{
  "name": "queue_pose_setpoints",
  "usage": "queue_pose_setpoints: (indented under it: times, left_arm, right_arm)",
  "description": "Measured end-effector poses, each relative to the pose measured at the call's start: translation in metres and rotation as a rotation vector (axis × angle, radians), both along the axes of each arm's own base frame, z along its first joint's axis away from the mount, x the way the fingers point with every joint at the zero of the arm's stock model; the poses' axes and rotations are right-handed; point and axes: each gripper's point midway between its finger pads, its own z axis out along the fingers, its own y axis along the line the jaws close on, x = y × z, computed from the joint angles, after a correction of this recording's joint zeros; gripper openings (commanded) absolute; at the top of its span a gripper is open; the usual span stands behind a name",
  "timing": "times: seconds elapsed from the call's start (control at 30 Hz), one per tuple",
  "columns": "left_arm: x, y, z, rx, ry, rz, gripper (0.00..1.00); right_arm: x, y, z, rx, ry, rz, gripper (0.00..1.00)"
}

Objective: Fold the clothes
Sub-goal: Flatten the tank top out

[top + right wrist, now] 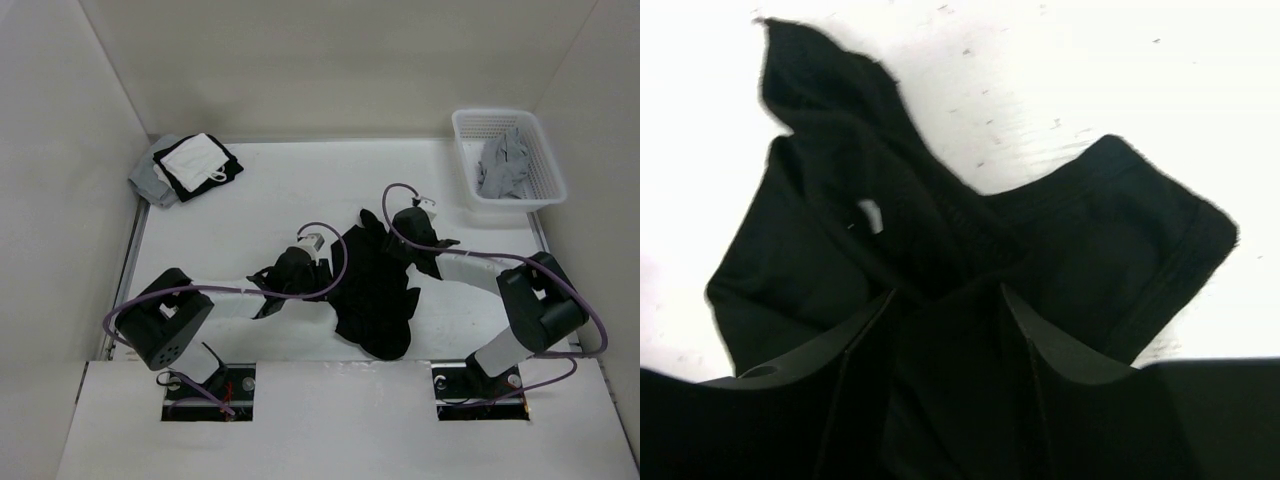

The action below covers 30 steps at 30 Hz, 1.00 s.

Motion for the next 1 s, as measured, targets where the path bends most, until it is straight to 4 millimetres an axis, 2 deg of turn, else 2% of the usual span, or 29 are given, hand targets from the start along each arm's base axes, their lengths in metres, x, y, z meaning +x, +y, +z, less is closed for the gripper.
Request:
queue_pose_setpoints:
  times: [0.07,0.13,0.17,0.23,0.33,0.4,0.47,0.5,0.53,0.57,0.6,0.63,0.7,0.73,0.77,0.8,0.87,0.9,0.97,1.0]
  left_arm:
    - [-0.004,-0.001,-0.001,-0.003,0.012,-0.016,0.22]
    - [-0.007,-0.002,-0.001,-0.005,0.024,-0.029,0.15]
    - [-0.008,-0.002,-0.001,-0.007,0.027,-0.033,0.12]
    - [-0.009,-0.002,-0.002,-0.007,0.031,-0.036,0.09]
    - [-0.006,0.001,0.0,-0.009,0.033,-0.026,0.05]
    - [0.002,0.007,0.009,-0.026,0.021,0.005,0.04]
    - [0.019,0.016,0.032,-0.068,-0.026,0.06,0.04]
    - [0.029,0.022,0.045,-0.081,-0.047,0.092,0.04]
    - [0.041,0.025,0.067,-0.103,-0.092,0.125,0.04]
    - [0.051,0.025,0.09,-0.134,-0.139,0.146,0.04]
    - [0.064,0.028,0.121,-0.173,-0.208,0.175,0.04]
    - [0.077,0.033,0.17,-0.229,-0.314,0.219,0.04]
    - [0.082,0.043,0.215,-0.279,-0.419,0.259,0.04]
    - [0.081,0.054,0.243,-0.299,-0.487,0.297,0.05]
    - [0.078,0.068,0.269,-0.318,-0.553,0.337,0.05]
    - [0.074,0.077,0.285,-0.33,-0.594,0.363,0.05]
    - [0.062,0.1,0.325,-0.369,-0.697,0.427,0.07]
    - [0.053,0.116,0.345,-0.385,-0.753,0.47,0.09]
    - [0.027,0.152,0.375,-0.417,-0.856,0.559,0.11]
    - [0.017,0.166,0.376,-0.417,-0.883,0.596,0.11]
  right_arm:
    - [0.002,-0.003,-0.002,-0.005,0.003,-0.011,0.46]
    - [0.003,-0.005,-0.002,-0.008,0.002,-0.019,0.3]
    - [0.004,-0.006,-0.001,-0.014,-0.001,-0.021,0.16]
    - [0.007,-0.006,0.0,-0.016,-0.006,-0.027,0.06]
    - [0.008,-0.002,0.003,-0.018,-0.02,-0.024,0.02]
    - [0.009,0.002,0.01,-0.012,-0.043,-0.014,0.01]
    - [0.009,0.011,0.036,0.006,-0.11,0.013,0.01]
    - [0.008,0.015,0.054,0.011,-0.146,0.028,0.01]
    - [0.01,0.023,0.092,0.034,-0.226,0.05,0.02]
    - [0.011,0.026,0.109,0.046,-0.263,0.057,0.02]
    - [0.011,0.033,0.153,0.078,-0.352,0.074,0.02]
    - [0.007,0.037,0.207,0.118,-0.46,0.089,0.03]
    - [-0.006,0.039,0.269,0.162,-0.583,0.106,0.03]
    - [-0.015,0.038,0.297,0.181,-0.636,0.116,0.03]
    - [-0.029,0.035,0.336,0.206,-0.708,0.128,0.03]
    - [-0.046,0.032,0.372,0.235,-0.771,0.144,0.03]
    - [-0.074,0.024,0.426,0.293,-0.866,0.166,0.03]
    - [-0.102,0.016,0.46,0.347,-0.93,0.191,0.05]
    - [-0.125,0.006,0.479,0.393,-0.973,0.209,0.06]
    - [-0.136,-0.003,0.483,0.407,-0.988,0.208,0.06]
